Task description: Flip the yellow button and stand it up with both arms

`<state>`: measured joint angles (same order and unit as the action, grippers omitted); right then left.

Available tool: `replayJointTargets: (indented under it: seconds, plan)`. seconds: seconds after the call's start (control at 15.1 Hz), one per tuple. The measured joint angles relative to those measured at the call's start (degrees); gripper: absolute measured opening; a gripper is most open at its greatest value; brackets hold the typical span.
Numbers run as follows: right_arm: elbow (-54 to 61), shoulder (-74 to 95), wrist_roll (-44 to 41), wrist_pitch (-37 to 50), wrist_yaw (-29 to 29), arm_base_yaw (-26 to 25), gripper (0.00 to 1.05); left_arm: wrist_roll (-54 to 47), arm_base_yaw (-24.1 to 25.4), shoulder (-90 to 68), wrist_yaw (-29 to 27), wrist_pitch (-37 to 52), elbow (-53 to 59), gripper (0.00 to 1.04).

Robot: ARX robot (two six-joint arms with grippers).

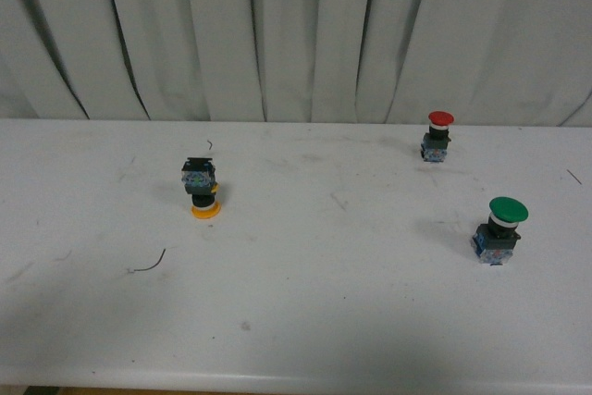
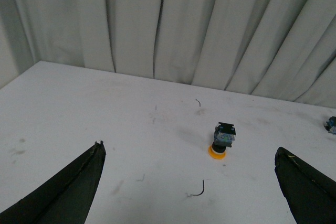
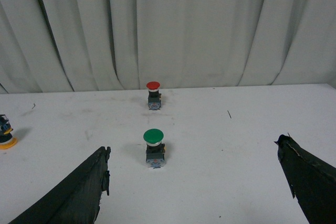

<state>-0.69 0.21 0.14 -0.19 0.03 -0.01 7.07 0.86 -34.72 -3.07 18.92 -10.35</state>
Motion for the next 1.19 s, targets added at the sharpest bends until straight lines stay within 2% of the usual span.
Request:
replayJointTargets:
  seconds: [0.13,0.27,0.46,0.66,1.19]
  plan:
    - [0.0,0.0,0.0,0.0,0.0,0.0,0.98,0.0,0.2,-21.9,6.9,15.1,-7.9,0.98]
    - [0.0,0.0,0.0,0.0,0.0,0.0,0.98,-0.4,-2.3,-39.5,7.6,18.8,-18.8,0.98]
    - [0.0,0.0,0.0,0.0,0.0,0.0,0.98,-3.3,-7.6,-59.6,5.9,12.7,-33.8,0.98]
    - [0.0,0.0,0.0,0.0,0.0,0.0,0.98,-6.4,-10.9,-72.3,4.8,3.8,-48.0,0.98]
    - [0.0,0.0,0.0,0.0,0.0,0.0,0.98,-10.1,-11.0,-80.1,6.0,-10.1,-60.5,0.98]
